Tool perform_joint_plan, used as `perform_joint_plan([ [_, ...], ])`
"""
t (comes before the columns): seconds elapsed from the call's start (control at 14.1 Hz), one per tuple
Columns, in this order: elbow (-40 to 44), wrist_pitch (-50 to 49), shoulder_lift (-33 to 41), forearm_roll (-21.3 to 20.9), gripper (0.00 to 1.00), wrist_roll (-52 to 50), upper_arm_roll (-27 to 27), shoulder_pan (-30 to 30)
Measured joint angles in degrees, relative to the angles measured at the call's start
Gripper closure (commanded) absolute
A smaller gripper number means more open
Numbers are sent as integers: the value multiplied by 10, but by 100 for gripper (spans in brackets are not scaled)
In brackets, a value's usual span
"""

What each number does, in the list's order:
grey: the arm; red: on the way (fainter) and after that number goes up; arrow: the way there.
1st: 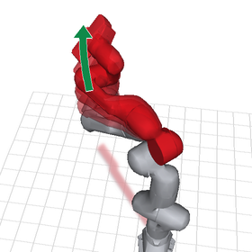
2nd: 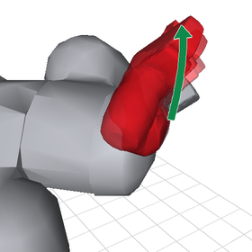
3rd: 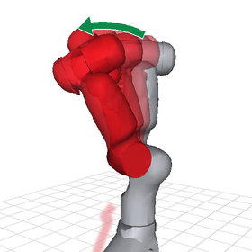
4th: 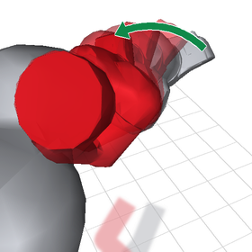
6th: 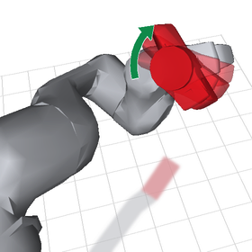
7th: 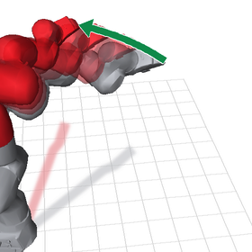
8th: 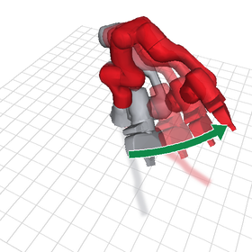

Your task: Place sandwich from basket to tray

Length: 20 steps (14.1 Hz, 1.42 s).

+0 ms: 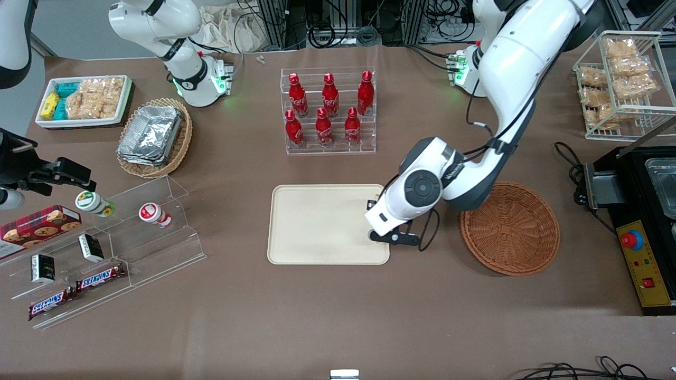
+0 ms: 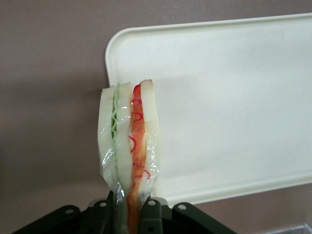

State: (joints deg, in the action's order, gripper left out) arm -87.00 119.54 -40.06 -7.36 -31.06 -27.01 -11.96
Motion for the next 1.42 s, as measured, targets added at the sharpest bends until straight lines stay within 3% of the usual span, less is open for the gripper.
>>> perform_joint_plan([
  [0.21,50,1,-48,-24,100,-24,1,-20],
  [0.28,69,1,-65,-33,94,-32,1,-25],
  [0.35,83,1,-80,-42,75,-40,1,-28],
  [0.5,99,3,-99,-49,55,-47,1,-32],
  [0.78,105,6,-105,-49,6,-49,1,-32],
  [0.85,107,6,-105,-49,1,-51,2,-32],
  [1.13,125,6,-95,-49,0,-90,2,-30],
  [1.42,140,-53,-22,-49,0,-139,4,6],
])
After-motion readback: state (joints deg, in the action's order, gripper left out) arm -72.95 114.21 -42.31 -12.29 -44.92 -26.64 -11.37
